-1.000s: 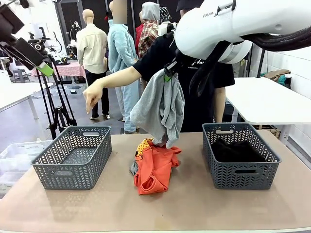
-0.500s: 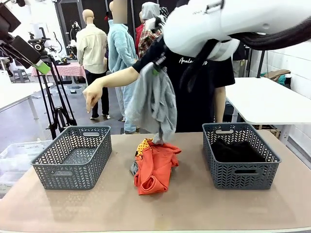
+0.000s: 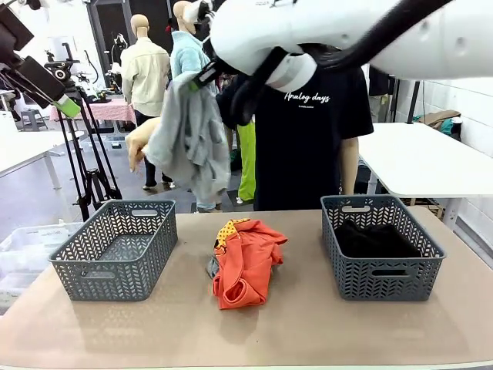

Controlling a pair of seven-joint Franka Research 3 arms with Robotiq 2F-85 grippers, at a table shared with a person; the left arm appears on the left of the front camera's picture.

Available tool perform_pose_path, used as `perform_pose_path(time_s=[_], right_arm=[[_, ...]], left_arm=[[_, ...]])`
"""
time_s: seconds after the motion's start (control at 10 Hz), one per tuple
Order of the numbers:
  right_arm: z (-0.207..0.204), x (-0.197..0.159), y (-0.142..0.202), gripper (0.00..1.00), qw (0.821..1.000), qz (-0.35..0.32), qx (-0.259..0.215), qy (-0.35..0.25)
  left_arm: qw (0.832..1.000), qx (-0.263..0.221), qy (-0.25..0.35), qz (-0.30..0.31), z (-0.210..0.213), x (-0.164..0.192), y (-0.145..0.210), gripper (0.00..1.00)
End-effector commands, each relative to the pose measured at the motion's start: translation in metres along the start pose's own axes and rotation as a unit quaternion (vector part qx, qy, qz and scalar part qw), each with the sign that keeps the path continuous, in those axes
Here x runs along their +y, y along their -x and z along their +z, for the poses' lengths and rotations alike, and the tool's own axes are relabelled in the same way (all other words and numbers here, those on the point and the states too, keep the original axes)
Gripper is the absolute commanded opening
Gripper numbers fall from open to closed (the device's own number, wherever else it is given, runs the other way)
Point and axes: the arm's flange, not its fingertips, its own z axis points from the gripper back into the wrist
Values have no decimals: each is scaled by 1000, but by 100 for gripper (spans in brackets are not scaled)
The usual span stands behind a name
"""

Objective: Sort the tops and bottoms.
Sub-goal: Sort the clothes according to human instructions.

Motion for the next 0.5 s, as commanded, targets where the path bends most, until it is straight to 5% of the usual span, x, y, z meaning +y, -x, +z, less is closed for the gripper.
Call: perform_pose_path(time_s=[0.0, 0.1, 0.2, 0.4], right_arm=[[-36, -9, -19, 0, 998, 7, -35, -50], [-49, -3, -23, 0, 995, 6, -38, -95], [-22, 3, -4, 0, 1000, 1, -17, -20], [-22, 3, -4, 0, 1000, 1, -17, -20]], left_arm=[[1000, -1, 1, 0, 1, 1, 1, 100], [1000, -1, 1, 0, 1, 1, 1, 100], [1000, -1, 1, 0, 1, 1, 1, 100], [1000, -1, 1, 0, 1, 1, 1, 100]])
